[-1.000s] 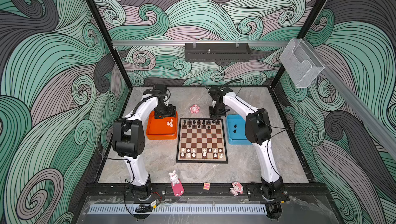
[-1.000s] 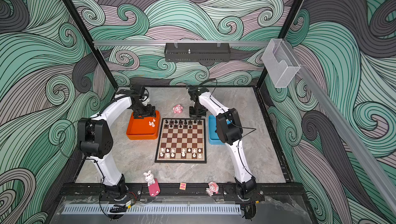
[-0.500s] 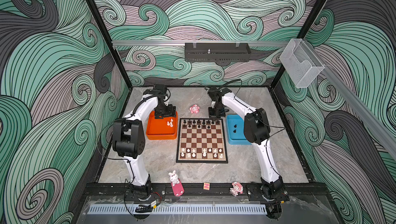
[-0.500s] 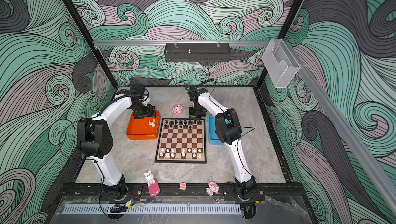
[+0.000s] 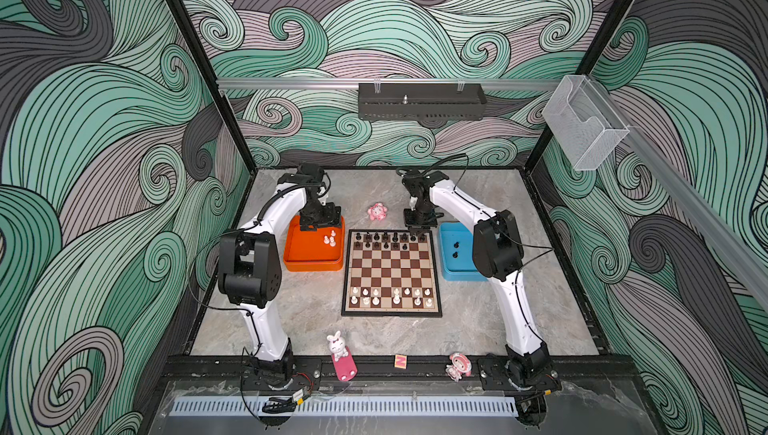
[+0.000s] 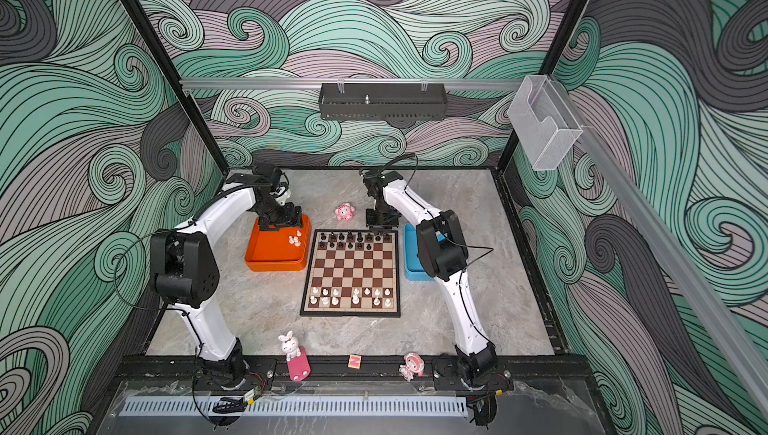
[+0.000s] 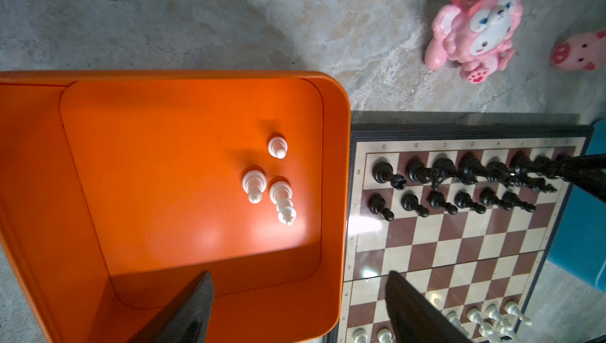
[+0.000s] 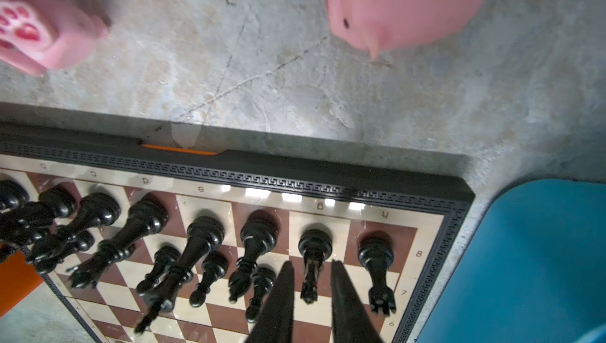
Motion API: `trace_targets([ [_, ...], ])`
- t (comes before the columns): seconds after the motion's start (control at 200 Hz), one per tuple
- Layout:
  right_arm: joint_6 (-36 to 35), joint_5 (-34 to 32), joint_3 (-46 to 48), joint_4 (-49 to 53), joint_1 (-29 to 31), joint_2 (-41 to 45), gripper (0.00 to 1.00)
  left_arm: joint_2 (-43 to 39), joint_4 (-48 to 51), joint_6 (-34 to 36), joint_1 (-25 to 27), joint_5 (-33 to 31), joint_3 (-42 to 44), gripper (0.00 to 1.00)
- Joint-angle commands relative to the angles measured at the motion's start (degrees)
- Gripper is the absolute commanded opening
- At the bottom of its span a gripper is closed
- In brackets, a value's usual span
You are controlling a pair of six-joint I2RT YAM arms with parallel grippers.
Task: Set up the chess pieces on the board
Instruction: 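Lower the black piece onto an empty square in the farthest row, then open the right gripper and raise it off the board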
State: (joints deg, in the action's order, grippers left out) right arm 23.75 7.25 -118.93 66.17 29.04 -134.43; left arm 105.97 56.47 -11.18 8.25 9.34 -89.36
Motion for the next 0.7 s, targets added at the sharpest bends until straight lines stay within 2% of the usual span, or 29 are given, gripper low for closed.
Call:
trace_targets([
  [0.0,-0.28,-1.23,-1.75,1.45,0.39,0.94,0.27,-0.15,0.19,-0.52,-0.62,0.52,0.07,0.85],
  [0.33,-0.5,-1.2,-3.92,2.22,0.47,5.78,0.35,0.28,0.1,-1.29,-0.7,-1.67,0.15,0.85],
  [0.45,-1.32,-1.76,-3.48,2.15,0.27,9.59,0.47,0.6,0.62,-1.75,-0.65,-3.27,0.14,0.85],
  [0.696,-3.77,-3.5,3.84,1.94,-0.94,19.41,0.83,0.12,3.08,-5.01,-0.68,-7.34,0.62,0.85],
])
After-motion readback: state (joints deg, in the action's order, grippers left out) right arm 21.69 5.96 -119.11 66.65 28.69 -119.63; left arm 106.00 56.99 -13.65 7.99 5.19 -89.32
